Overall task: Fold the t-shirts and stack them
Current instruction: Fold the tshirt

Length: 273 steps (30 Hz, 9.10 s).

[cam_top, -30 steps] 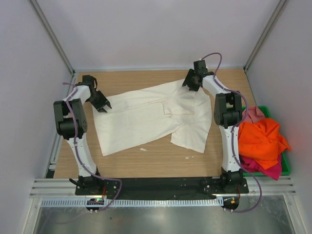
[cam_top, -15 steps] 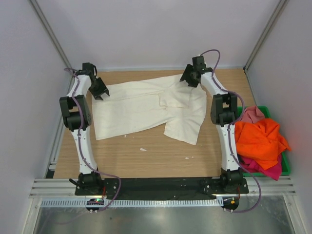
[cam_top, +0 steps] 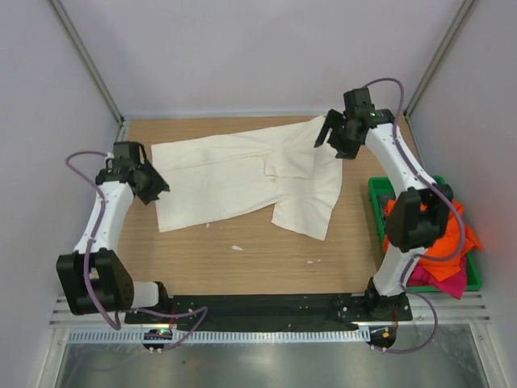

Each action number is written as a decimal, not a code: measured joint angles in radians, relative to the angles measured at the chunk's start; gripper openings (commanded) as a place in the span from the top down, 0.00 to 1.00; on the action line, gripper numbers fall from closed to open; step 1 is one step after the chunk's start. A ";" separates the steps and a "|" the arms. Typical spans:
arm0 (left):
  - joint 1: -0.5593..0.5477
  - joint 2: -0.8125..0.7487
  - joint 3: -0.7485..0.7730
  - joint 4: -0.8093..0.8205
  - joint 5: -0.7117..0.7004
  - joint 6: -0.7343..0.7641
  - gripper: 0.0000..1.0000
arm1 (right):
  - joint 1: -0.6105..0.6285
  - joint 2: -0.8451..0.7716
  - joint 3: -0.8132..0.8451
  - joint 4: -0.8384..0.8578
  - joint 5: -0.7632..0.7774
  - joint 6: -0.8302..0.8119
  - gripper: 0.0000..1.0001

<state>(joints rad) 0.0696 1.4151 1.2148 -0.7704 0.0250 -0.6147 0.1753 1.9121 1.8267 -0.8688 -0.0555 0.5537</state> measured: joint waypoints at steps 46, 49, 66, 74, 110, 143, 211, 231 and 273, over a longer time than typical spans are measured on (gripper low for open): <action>0.306 0.152 -0.386 0.132 0.119 -0.243 1.00 | -0.060 -0.332 -0.776 0.126 -0.168 -0.069 0.35; 0.308 0.154 -0.383 0.130 0.122 -0.233 1.00 | -0.060 -0.283 -0.786 0.166 -0.159 -0.062 0.38; 0.313 0.156 -0.375 0.126 0.119 -0.166 1.00 | -0.077 -0.191 -0.858 0.433 -0.211 -0.045 0.99; 0.341 0.090 -0.381 0.095 0.067 -0.167 1.00 | -0.076 -0.311 -0.924 0.343 -0.154 -0.056 0.99; 0.310 0.109 -0.144 -0.014 0.055 -0.088 1.00 | -0.138 -0.189 -0.489 0.085 -0.158 -0.106 0.99; 0.207 0.615 0.409 -0.089 0.082 -0.039 1.00 | -0.153 0.165 -0.158 0.052 -0.219 -0.074 0.99; 0.098 0.581 0.195 0.060 0.065 0.045 0.80 | -0.146 -0.049 -0.751 0.534 -0.504 0.232 0.39; 0.117 0.553 0.151 0.082 0.081 0.058 0.82 | -0.076 -0.049 -0.779 0.662 -0.509 0.449 0.75; 0.118 0.499 0.122 0.027 0.064 0.104 0.82 | -0.076 0.343 -0.212 0.755 -0.509 0.557 0.95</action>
<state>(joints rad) 0.1879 1.9137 1.3365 -0.7429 0.0891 -0.5110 0.0990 2.2555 1.6146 -0.1135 -0.5648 1.1110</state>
